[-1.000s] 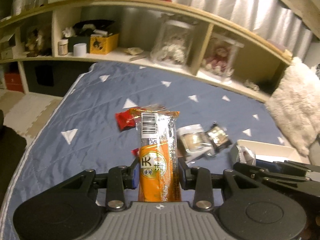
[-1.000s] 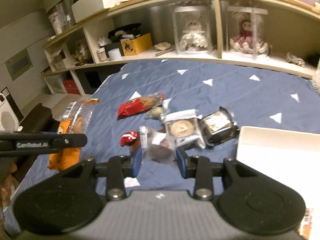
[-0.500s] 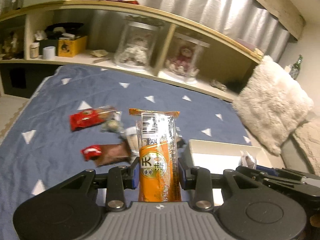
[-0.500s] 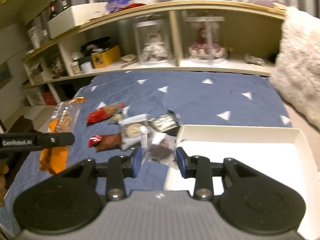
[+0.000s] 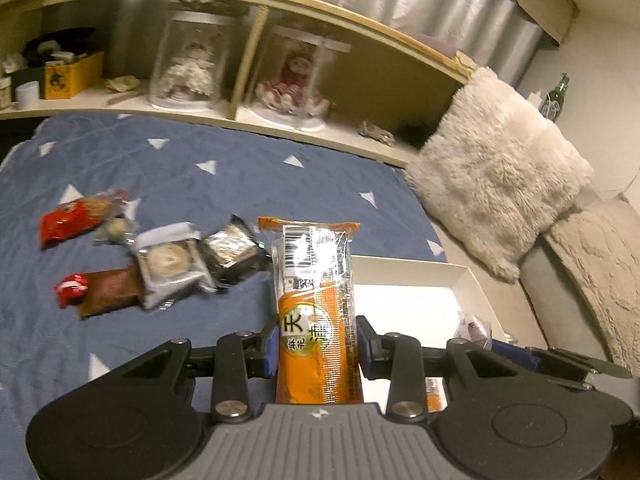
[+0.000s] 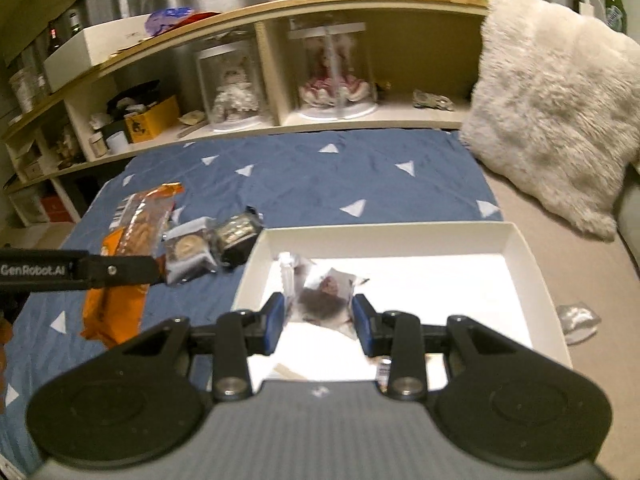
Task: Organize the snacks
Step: 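Carry both packets over the white tray and release them inside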
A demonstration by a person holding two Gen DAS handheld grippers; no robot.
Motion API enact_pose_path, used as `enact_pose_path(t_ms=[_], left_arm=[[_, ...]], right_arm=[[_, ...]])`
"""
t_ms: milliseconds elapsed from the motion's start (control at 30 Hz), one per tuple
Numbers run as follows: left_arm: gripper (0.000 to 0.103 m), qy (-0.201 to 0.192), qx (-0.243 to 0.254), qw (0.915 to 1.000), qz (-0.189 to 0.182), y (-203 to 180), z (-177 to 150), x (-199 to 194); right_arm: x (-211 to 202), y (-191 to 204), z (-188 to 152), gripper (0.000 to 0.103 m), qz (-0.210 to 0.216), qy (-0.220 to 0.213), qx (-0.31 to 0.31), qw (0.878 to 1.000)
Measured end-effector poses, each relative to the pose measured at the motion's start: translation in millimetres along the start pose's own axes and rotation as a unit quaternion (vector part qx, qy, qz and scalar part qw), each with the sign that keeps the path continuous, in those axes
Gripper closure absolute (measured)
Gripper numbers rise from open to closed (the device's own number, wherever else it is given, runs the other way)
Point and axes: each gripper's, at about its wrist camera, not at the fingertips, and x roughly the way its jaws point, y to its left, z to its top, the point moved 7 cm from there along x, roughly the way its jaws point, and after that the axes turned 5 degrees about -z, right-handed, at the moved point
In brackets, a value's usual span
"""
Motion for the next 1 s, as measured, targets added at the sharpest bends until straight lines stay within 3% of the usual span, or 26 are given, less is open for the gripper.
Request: enact_pose_path(t_ms=[233,533,833,1000], left_arm=[[0.064,0.028,-0.004,0.9996,-0.005,-14.3,-3.8,41.7],[0.063,0.075,-0.025,0.9968,0.008,-6.3,-11.7,95.2],[0.063,0.080,-0.036,0.9961,0.004,-4.8,-0.8,127.9],[0.056,0.085,-0.031,0.9959,-0.003,-6.3,3.6,137.8]], right_arm=[[2.6,-21.2,-8.7,0.060,-0.003,0.015,0.011,1.000],[18.6,-21.7,-26.7,0.060,0.014,0.076,0.014,0.997],[28.0,-20.8,-40.2,0.060,0.030,0.131,0.013,0.991],[30.5,-20.4,-45.5,0.060,0.053,0.150,0.019,0.987]])
